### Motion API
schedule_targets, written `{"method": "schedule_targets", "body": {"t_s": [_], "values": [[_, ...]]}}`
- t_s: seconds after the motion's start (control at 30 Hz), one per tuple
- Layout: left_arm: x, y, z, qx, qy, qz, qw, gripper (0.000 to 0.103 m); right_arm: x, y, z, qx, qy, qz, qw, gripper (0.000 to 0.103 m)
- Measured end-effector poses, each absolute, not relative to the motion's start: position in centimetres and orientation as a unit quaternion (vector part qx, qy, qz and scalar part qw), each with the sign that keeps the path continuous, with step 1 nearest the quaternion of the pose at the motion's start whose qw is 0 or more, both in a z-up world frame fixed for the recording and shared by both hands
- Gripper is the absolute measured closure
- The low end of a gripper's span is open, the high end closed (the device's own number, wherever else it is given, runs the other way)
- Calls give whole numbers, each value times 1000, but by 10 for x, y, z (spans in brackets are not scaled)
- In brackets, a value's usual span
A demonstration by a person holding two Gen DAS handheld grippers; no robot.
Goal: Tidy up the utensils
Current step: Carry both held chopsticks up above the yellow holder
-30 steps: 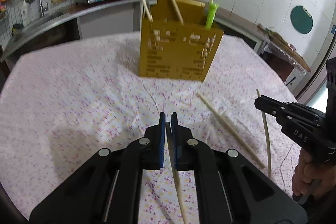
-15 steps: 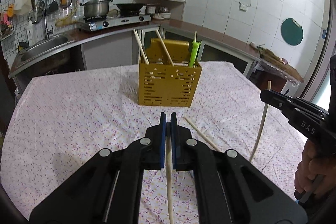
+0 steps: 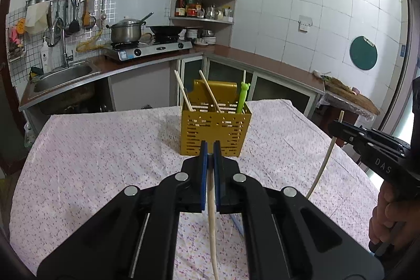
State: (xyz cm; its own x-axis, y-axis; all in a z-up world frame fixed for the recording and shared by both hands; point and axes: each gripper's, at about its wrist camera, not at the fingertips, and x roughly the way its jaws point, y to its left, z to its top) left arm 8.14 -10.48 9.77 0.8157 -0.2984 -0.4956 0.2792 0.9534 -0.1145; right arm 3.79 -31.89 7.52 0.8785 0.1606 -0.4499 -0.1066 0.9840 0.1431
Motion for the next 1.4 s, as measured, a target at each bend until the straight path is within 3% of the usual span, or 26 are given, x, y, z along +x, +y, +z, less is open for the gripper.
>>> {"method": "schedule_targets", "body": {"t_s": [0.8,1.4], "values": [[91,-90,144,-12,208,-139,968,100,36,-314,114,42,197,75,977,97],[149,-105,197,1,158,-153,975,100,73,-322,165,33,150,80,985,97]]}}
